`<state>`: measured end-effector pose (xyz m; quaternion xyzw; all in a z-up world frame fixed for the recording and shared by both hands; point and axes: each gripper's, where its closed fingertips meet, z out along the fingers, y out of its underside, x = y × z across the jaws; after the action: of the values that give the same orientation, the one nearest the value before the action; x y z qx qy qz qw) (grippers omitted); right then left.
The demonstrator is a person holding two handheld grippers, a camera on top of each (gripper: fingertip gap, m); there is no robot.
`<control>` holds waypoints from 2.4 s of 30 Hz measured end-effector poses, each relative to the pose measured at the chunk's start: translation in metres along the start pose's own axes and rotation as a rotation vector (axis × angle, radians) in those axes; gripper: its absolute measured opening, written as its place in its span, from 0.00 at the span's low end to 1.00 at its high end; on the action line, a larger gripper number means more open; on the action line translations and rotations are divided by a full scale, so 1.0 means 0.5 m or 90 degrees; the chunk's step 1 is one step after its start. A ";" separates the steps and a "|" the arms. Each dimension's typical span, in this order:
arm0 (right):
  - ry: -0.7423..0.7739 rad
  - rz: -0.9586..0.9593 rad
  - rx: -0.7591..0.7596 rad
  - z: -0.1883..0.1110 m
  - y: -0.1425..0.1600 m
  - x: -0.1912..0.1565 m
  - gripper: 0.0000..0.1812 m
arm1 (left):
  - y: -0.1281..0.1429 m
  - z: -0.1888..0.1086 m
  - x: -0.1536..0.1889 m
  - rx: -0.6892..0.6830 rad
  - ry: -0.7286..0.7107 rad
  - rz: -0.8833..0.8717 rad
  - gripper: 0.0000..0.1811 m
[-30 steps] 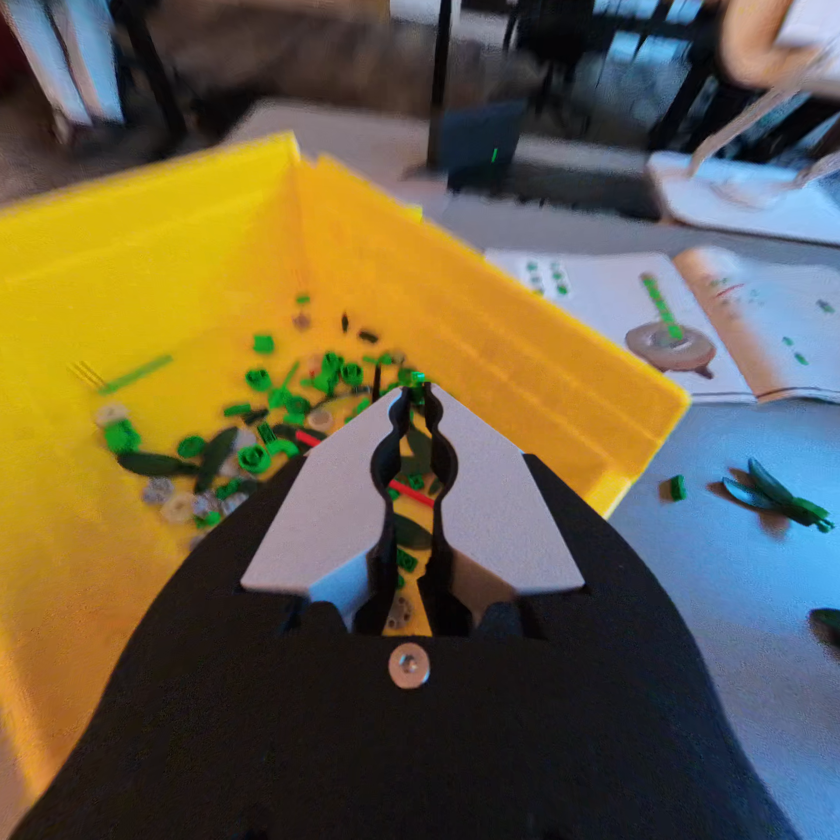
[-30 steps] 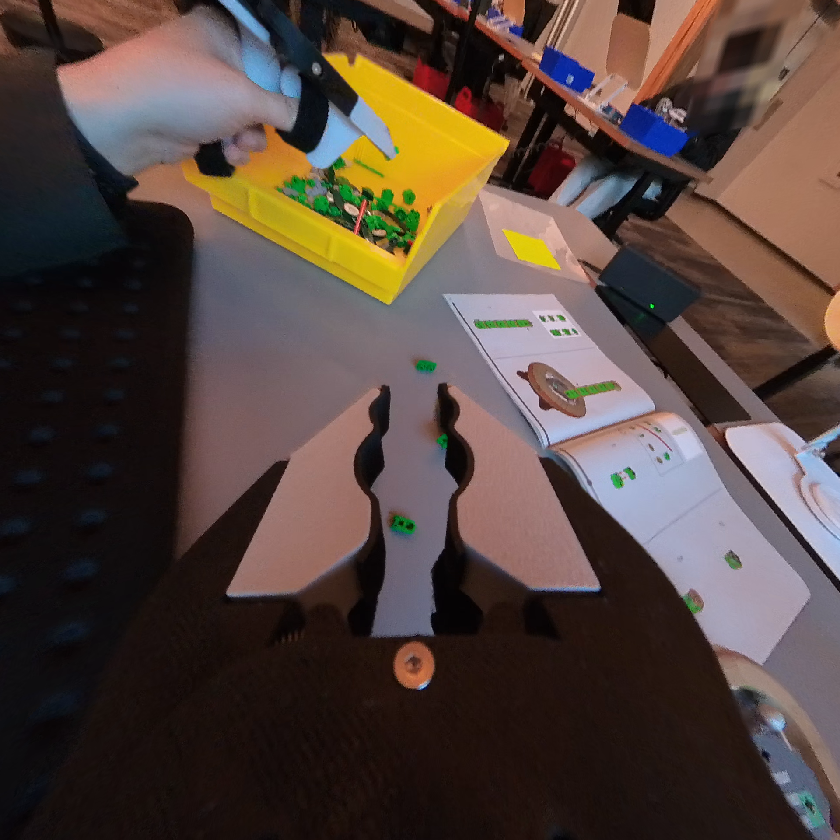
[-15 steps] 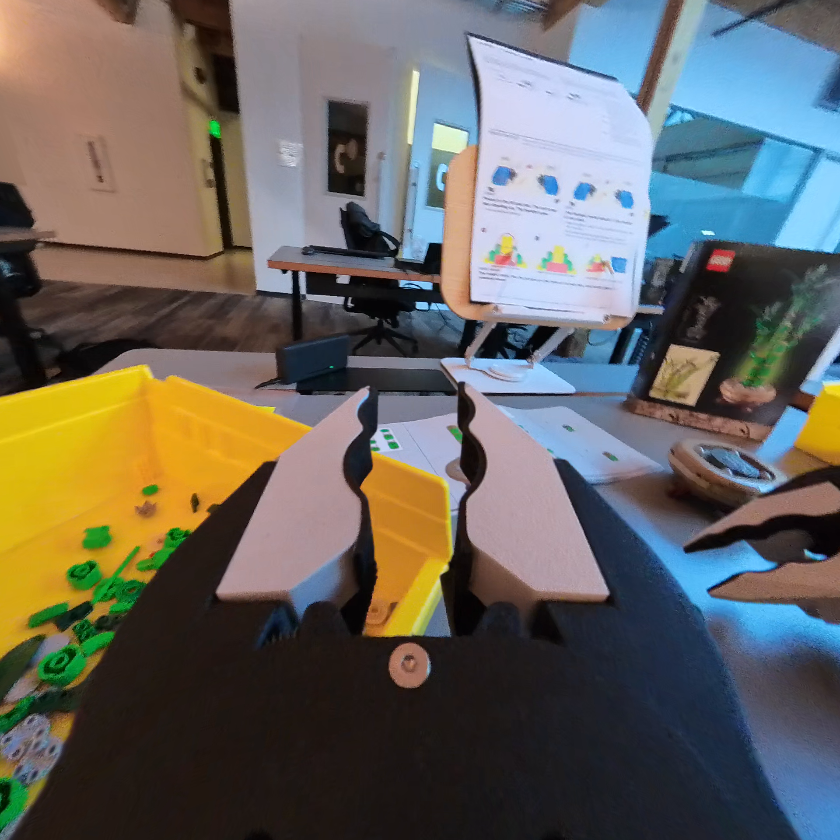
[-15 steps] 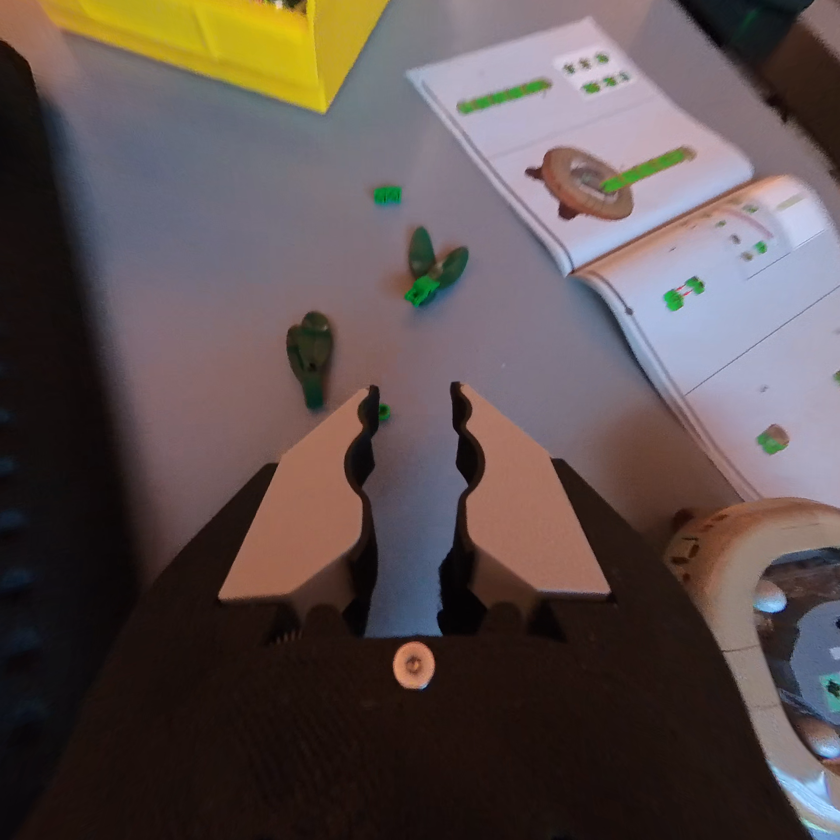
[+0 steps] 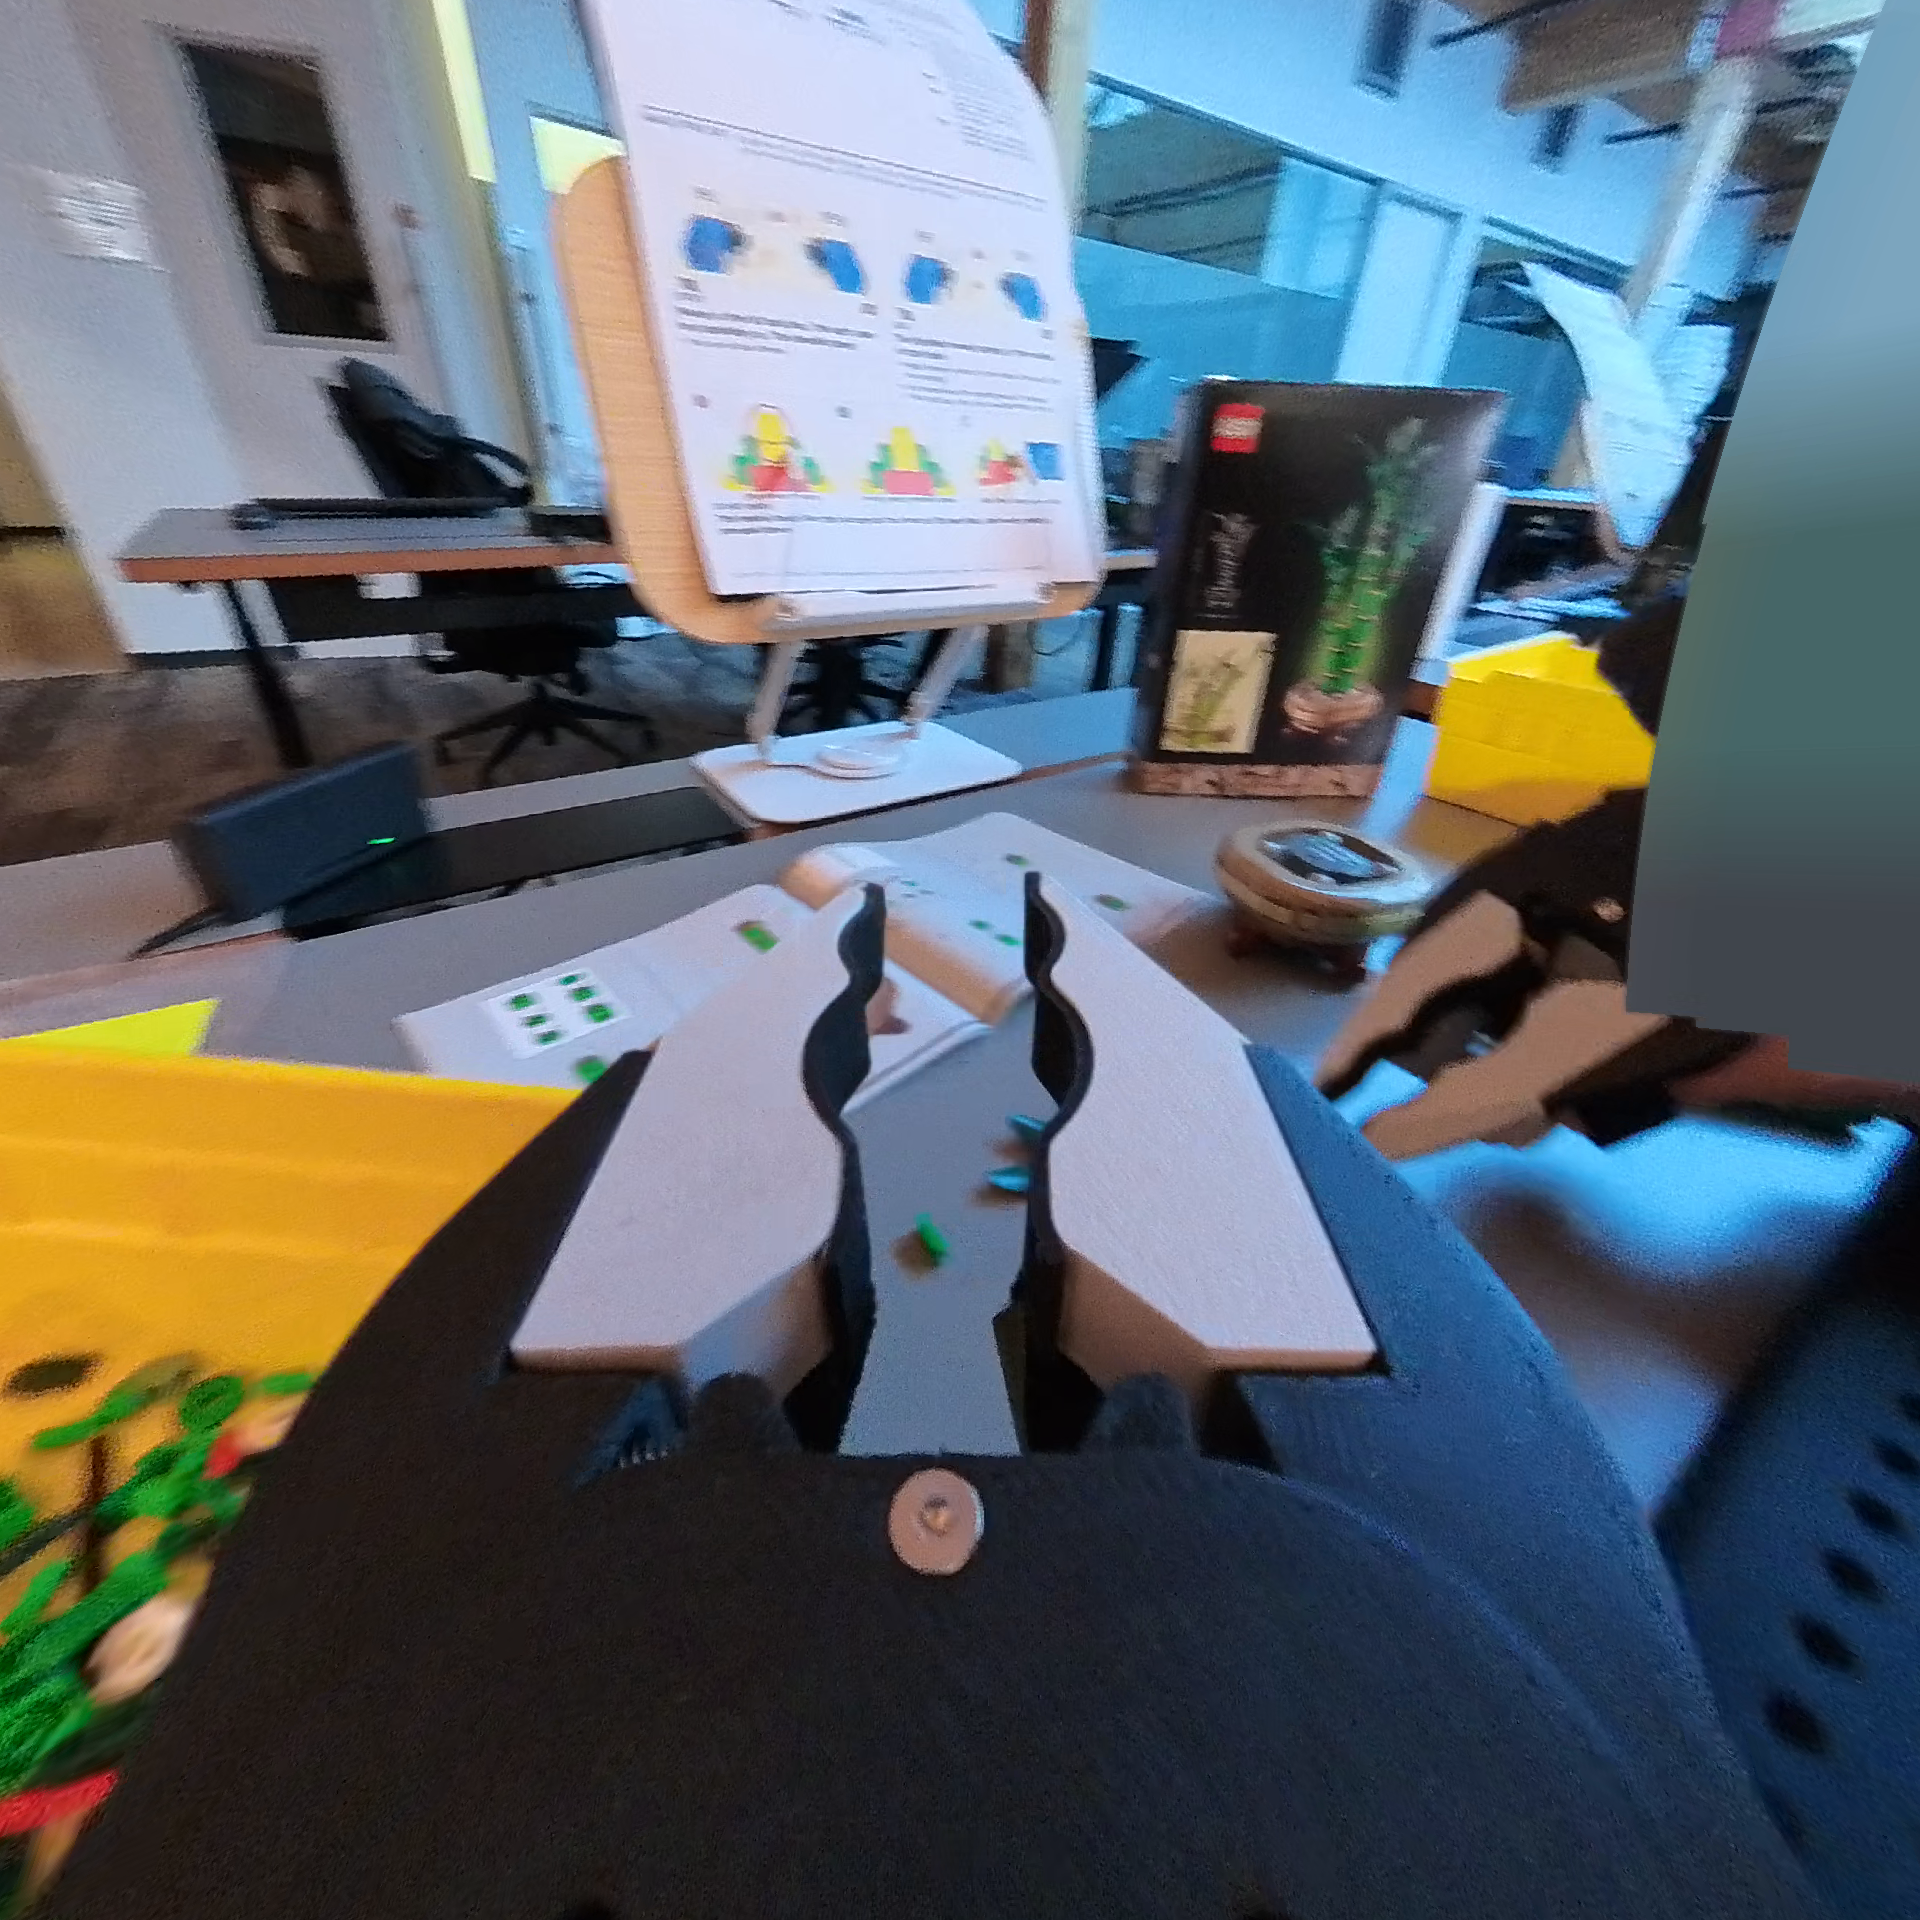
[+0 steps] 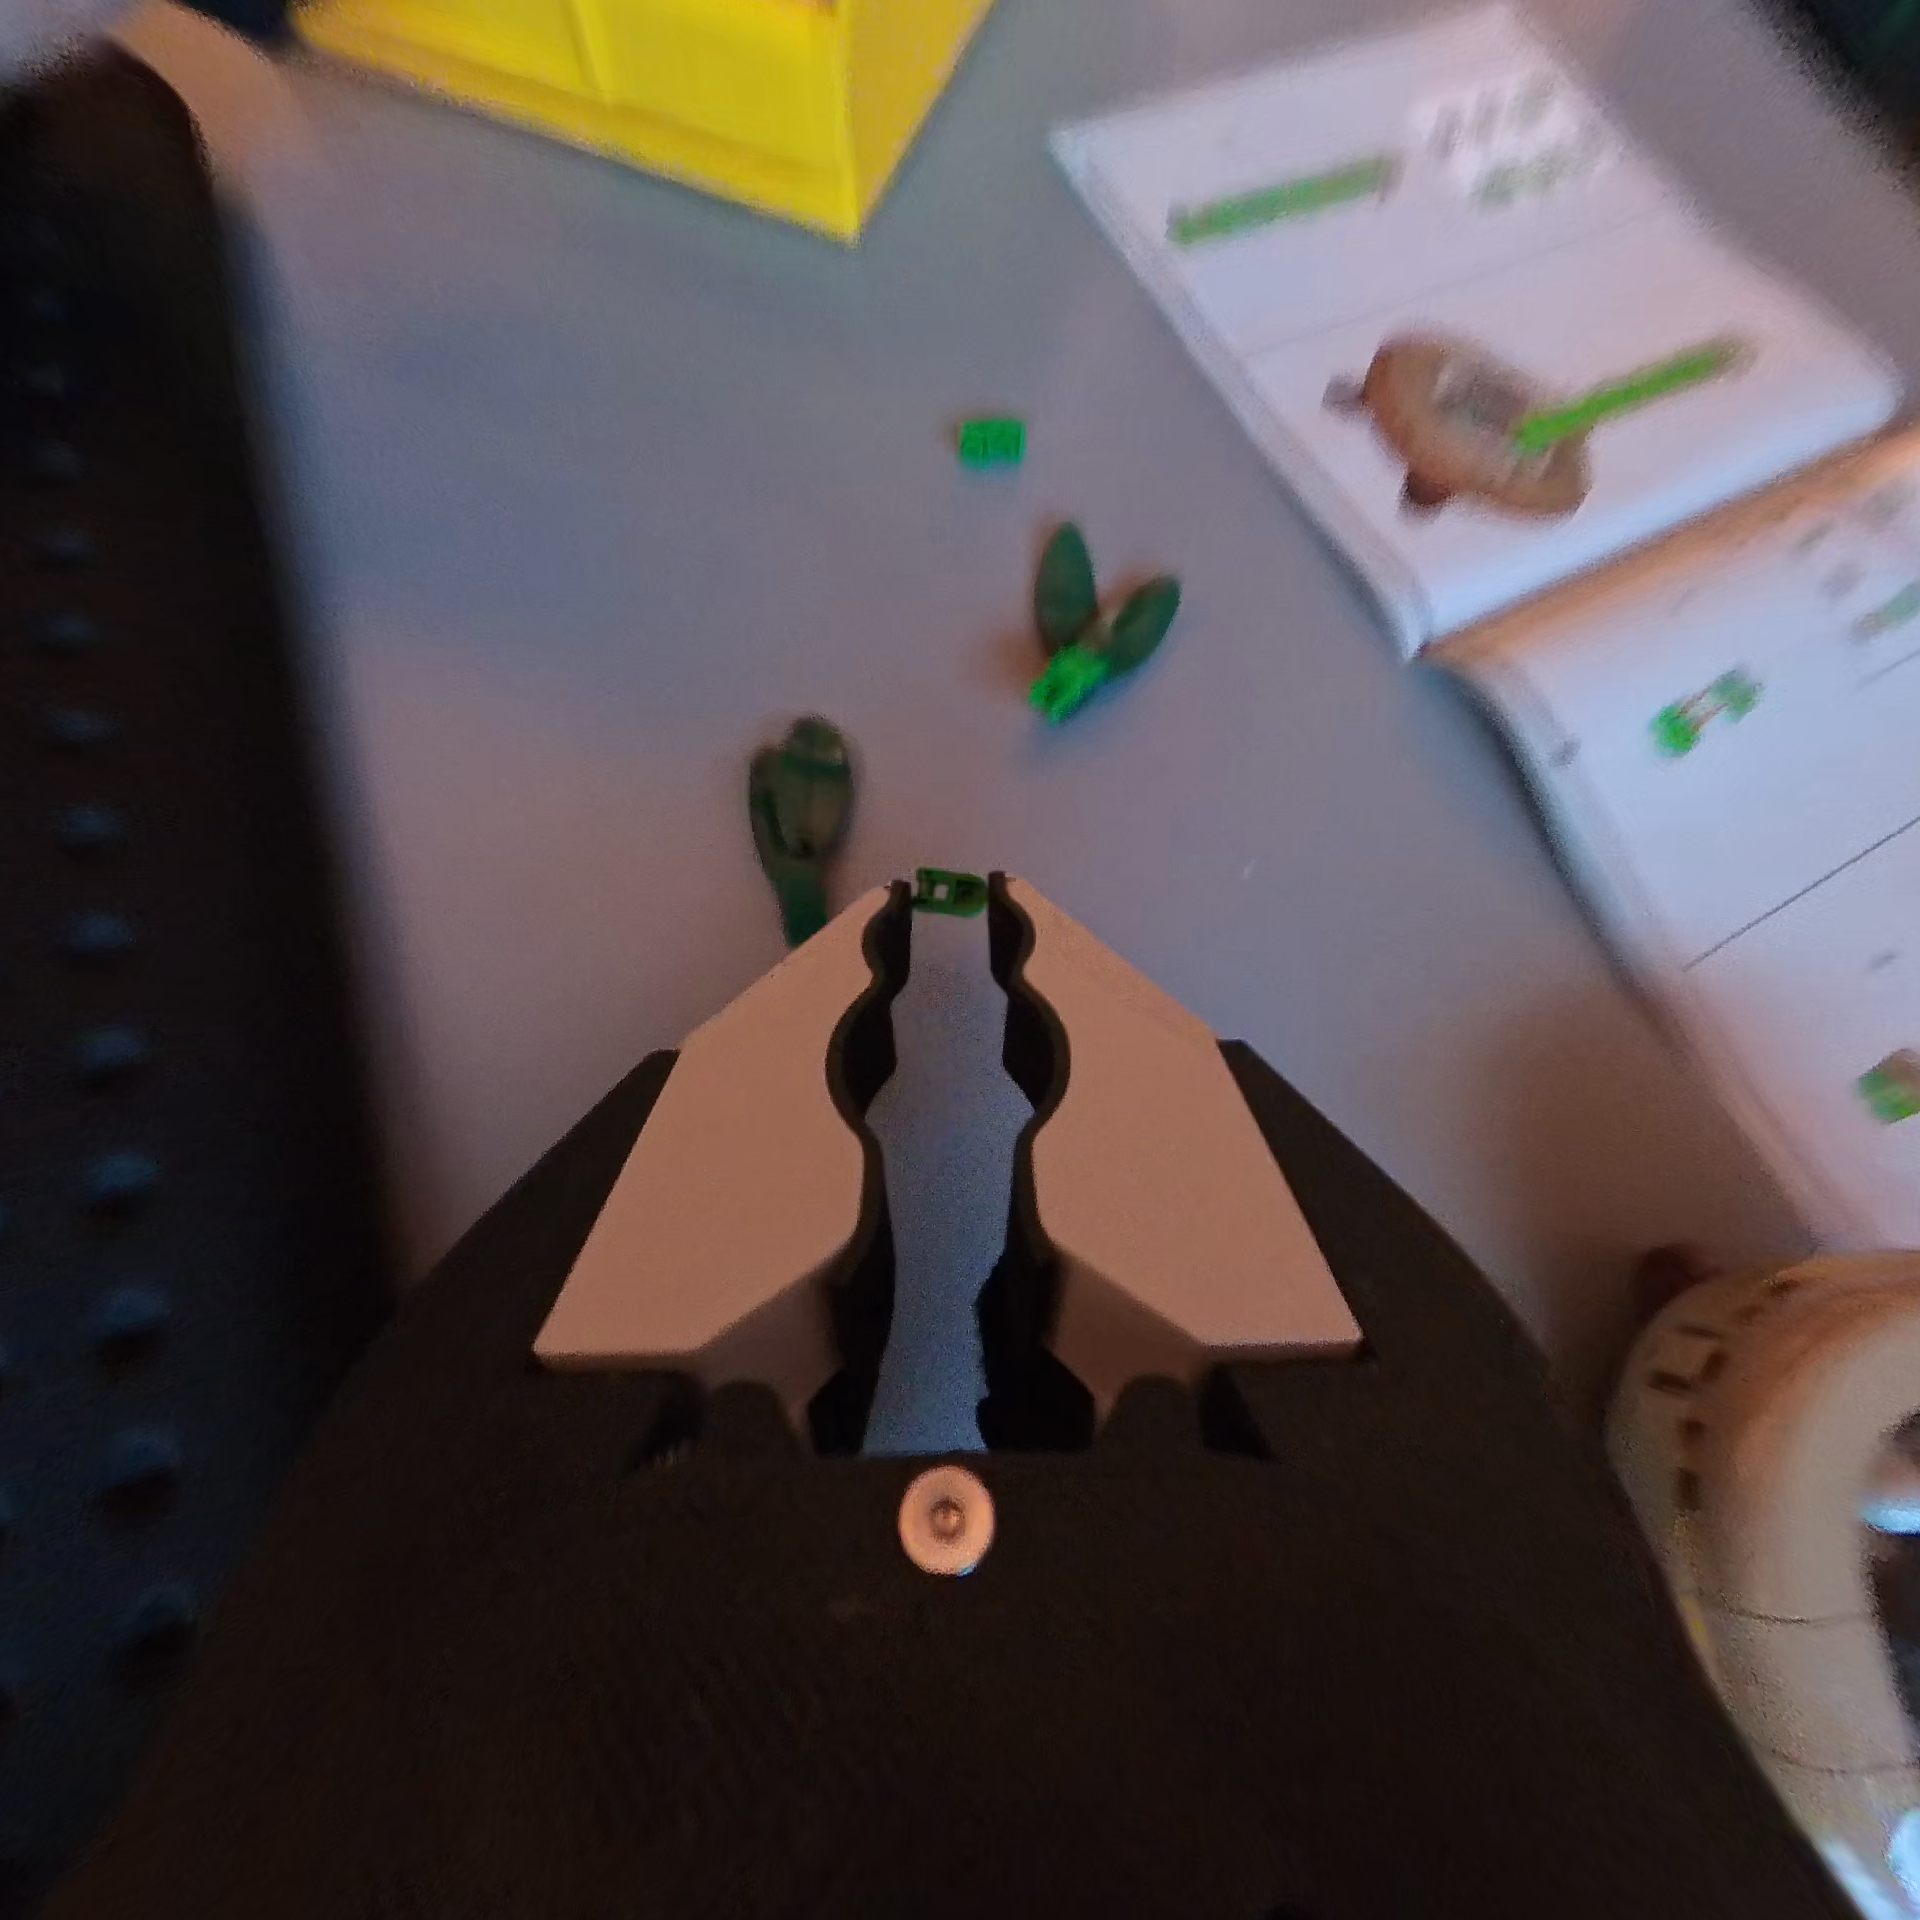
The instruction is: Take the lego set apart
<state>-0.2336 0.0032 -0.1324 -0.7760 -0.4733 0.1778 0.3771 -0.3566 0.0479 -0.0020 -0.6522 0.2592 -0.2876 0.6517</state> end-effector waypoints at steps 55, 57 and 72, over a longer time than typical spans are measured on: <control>0.040 -0.250 0.270 -0.078 -0.153 -0.098 0.05 | 0.121 0.015 0.245 -0.269 0.494 -0.336 0.03; 0.043 -0.252 0.285 -0.083 -0.159 -0.101 0.05 | 0.114 0.013 0.245 -0.256 0.496 -0.320 0.04; -0.092 0.072 0.091 -0.006 -0.050 -0.049 0.08 | 0.044 0.020 0.090 -0.073 0.358 -0.488 0.15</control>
<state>-0.2588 -0.0128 -0.1137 -0.7578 -0.4406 0.2878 0.3857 -0.3173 0.0226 -0.0220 -0.6328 0.1817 -0.6577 0.3659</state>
